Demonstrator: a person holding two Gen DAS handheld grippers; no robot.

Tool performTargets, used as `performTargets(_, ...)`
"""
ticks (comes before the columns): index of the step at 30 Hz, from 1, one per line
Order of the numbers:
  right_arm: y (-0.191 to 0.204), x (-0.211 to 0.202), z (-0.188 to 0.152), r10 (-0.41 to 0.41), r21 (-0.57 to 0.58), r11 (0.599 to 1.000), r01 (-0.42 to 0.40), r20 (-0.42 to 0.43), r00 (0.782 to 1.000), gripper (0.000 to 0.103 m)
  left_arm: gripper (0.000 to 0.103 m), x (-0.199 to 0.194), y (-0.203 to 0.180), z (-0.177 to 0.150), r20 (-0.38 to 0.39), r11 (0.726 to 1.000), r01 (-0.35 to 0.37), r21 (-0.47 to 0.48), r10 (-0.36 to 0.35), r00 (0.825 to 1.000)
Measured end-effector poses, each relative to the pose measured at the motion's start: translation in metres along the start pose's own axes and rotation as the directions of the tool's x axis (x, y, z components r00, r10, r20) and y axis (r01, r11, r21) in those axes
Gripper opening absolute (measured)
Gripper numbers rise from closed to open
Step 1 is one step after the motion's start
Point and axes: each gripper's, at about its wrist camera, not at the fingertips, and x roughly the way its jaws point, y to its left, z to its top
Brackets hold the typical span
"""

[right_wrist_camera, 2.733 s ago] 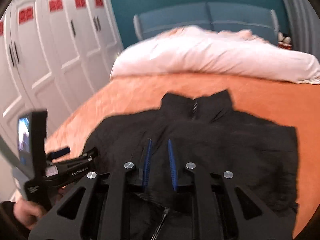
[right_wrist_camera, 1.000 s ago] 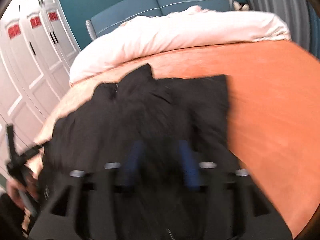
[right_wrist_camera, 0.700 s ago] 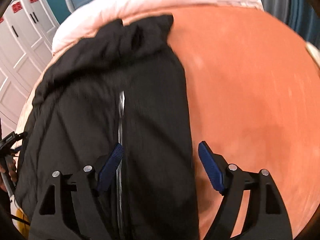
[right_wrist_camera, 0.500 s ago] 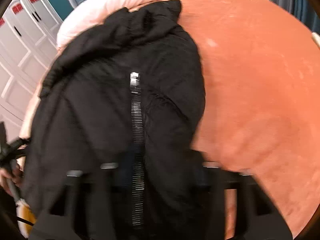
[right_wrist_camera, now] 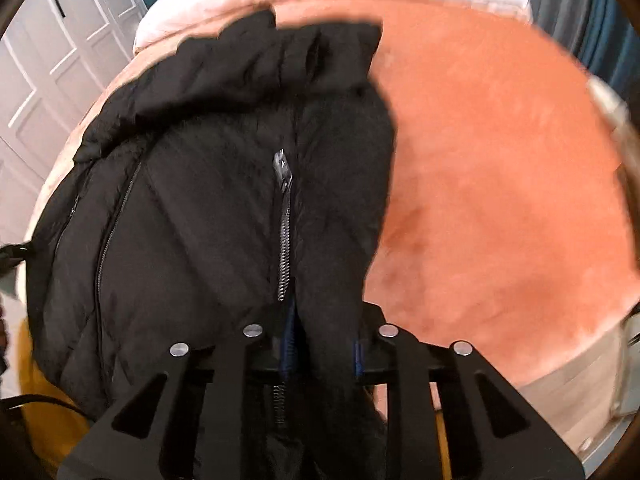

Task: Fold large clothes

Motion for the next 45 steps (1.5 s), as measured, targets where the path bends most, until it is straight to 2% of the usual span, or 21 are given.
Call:
performTargets(2,0.001,-0.018,0.032,0.016,0.039,0.999,-0.019,0.088,0.996,0.023,0.024,-0.027,-0.017,0.026,0.139,1.0,-0.01,0.023,0.007,0.99)
performTargets(4,0.004,-0.036,0.065,0.011,0.062,0.998,-0.025,0.224,0.975,0.024,0.048,-0.047,-0.038,0.055,0.257,0.997,-0.035,0.062,0.018,0.966)
performTargets(6,0.017,-0.043,0.096,0.034,0.048,0.998,-0.051,0.312,0.95,0.025,0.055,-0.056,-0.068,0.091,0.364,0.991,-0.027,0.128,-0.022,0.931)
performTargets(7,0.023,-0.04,0.112,0.056,0.035,0.997,-0.071,0.336,0.94,0.025,0.055,-0.051,-0.082,0.107,0.383,0.987,-0.032,0.156,-0.031,0.923)
performTargets(10,0.055,-0.017,0.147,0.139,-0.06,0.99,-0.126,0.357,0.924,0.02,0.055,-0.013,-0.116,0.143,0.374,0.974,-0.048,0.22,-0.039,0.927)
performTargets(13,0.096,0.039,0.177,0.223,-0.139,0.972,-0.191,0.277,0.935,0.011,0.05,0.042,-0.138,0.167,0.316,0.97,-0.05,0.239,-0.029,0.948)
performTargets(16,0.112,0.087,0.187,0.216,-0.162,0.97,-0.183,0.215,0.953,0.007,0.043,0.107,-0.146,0.18,0.23,0.97,-0.085,0.228,0.032,0.973)
performTargets(18,0.109,0.126,0.186,0.189,-0.144,0.975,-0.167,0.154,0.97,0.006,0.042,0.135,-0.132,0.177,0.184,0.971,-0.106,0.215,0.067,0.981)
performTargets(19,0.11,0.145,0.177,0.169,-0.142,0.978,-0.15,0.129,0.977,0.0,0.042,0.155,-0.128,0.177,0.156,0.969,-0.117,0.218,0.084,0.984)
performTargets(23,0.114,0.17,0.162,0.153,-0.182,0.975,-0.13,0.115,0.981,0.0,0.046,0.183,-0.125,0.156,0.203,0.946,-0.178,0.272,0.124,0.971)
performTargets(26,0.117,0.173,0.166,0.129,-0.212,0.972,-0.105,0.103,0.986,0.0,0.046,0.194,-0.117,0.158,0.193,0.963,-0.147,0.227,0.104,0.976)
performTargets(29,0.121,0.157,0.18,0.123,-0.202,0.974,-0.102,0.091,0.988,0.0,0.044,0.182,-0.119,0.163,0.181,0.959,-0.147,0.242,0.104,0.978)
performTargets(31,0.125,0.127,0.194,0.202,-0.186,0.968,-0.172,0.163,0.966,0.003,0.037,0.151,-0.118,0.171,0.19,0.973,-0.096,0.211,0.056,0.98)
performTargets(33,0.138,0.109,0.212,0.265,-0.19,0.955,-0.226,0.216,0.94,0.004,0.04,0.116,-0.114,0.189,0.296,0.984,-0.045,0.171,-0.008,0.955)
performTargets(35,0.161,0.106,0.236,0.32,-0.212,0.938,-0.275,0.221,0.921,0.004,0.049,0.102,-0.116,0.214,0.342,0.987,-0.052,0.15,-0.002,0.94)
performTargets(37,0.185,0.126,0.254,0.339,-0.226,0.928,-0.298,0.176,0.924,0.004,0.05,0.109,-0.117,0.236,0.342,0.99,-0.068,0.124,0.022,0.94)
performTargets(38,0.199,0.146,0.261,0.321,-0.245,0.928,-0.281,0.144,0.936,0.004,0.05,0.123,-0.116,0.248,0.323,0.988,-0.1,0.115,0.059,0.945)
performTargets(41,0.214,0.195,0.256,0.241,-0.286,0.935,-0.21,0.077,0.968,0.002,0.05,0.173,-0.108,0.263,0.207,0.972,-0.191,0.134,0.161,0.965)
performTargets(43,0.203,0.207,0.248,0.268,-0.296,0.926,-0.233,0.083,0.96,0.0,0.054,0.211,-0.094,0.255,0.148,0.947,-0.267,0.178,0.243,0.959)
performTargets(44,0.188,0.206,0.247,0.322,-0.258,0.921,-0.291,0.087,0.943,0.0,0.054,0.218,-0.089,0.25,0.15,0.952,-0.245,0.183,0.219,0.964)
performTargets(45,0.178,0.202,0.247,0.327,-0.222,0.928,-0.299,0.104,0.939,0.0,0.054,0.218,-0.079,0.244,0.172,0.963,-0.213,0.167,0.184,0.968)
